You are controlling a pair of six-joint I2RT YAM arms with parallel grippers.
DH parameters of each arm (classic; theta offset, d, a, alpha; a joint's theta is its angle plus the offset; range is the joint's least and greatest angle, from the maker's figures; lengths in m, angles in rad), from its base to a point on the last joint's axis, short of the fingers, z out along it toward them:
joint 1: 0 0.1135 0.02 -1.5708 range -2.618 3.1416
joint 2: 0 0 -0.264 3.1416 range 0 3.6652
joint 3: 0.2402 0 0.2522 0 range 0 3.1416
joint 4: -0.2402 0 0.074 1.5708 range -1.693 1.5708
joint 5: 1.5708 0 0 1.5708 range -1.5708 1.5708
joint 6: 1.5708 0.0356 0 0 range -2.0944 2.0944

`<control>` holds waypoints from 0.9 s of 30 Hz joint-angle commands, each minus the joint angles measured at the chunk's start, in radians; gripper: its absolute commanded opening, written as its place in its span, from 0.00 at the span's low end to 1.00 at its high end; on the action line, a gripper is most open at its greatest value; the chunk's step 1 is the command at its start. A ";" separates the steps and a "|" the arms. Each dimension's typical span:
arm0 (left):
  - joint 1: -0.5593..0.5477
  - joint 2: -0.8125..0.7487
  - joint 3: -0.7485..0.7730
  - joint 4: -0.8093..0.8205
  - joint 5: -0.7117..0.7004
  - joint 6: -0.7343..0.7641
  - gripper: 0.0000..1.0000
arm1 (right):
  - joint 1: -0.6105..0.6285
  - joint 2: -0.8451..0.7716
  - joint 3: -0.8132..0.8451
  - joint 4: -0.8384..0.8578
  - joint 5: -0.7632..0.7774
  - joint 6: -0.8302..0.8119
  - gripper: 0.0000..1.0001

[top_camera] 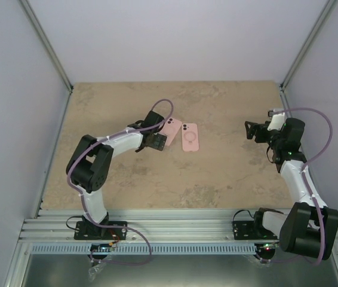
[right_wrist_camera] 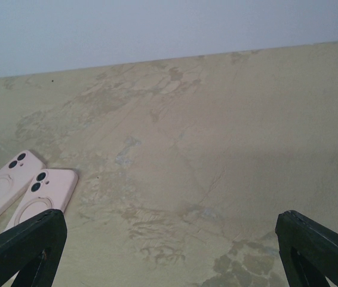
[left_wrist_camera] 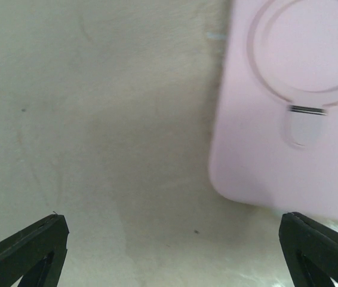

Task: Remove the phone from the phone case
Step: Adjust the phone at the center of the board.

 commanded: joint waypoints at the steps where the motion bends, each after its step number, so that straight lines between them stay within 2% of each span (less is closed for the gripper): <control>1: -0.006 -0.071 -0.002 0.012 0.161 0.058 0.99 | -0.004 0.004 -0.008 0.034 -0.052 -0.004 0.98; 5: -0.006 -0.035 0.066 -0.043 0.245 0.074 0.99 | -0.004 0.005 -0.009 0.027 -0.140 -0.014 0.98; 8: -0.007 0.025 0.140 -0.093 0.250 0.083 0.99 | -0.005 0.001 -0.013 0.026 -0.184 -0.018 0.98; 17: -0.006 0.161 0.294 -0.159 0.203 0.070 0.99 | -0.006 -0.005 -0.018 0.030 -0.185 -0.023 0.98; 27: -0.006 0.273 0.422 -0.190 0.244 0.060 0.99 | -0.008 0.005 -0.017 0.026 -0.189 -0.027 0.98</control>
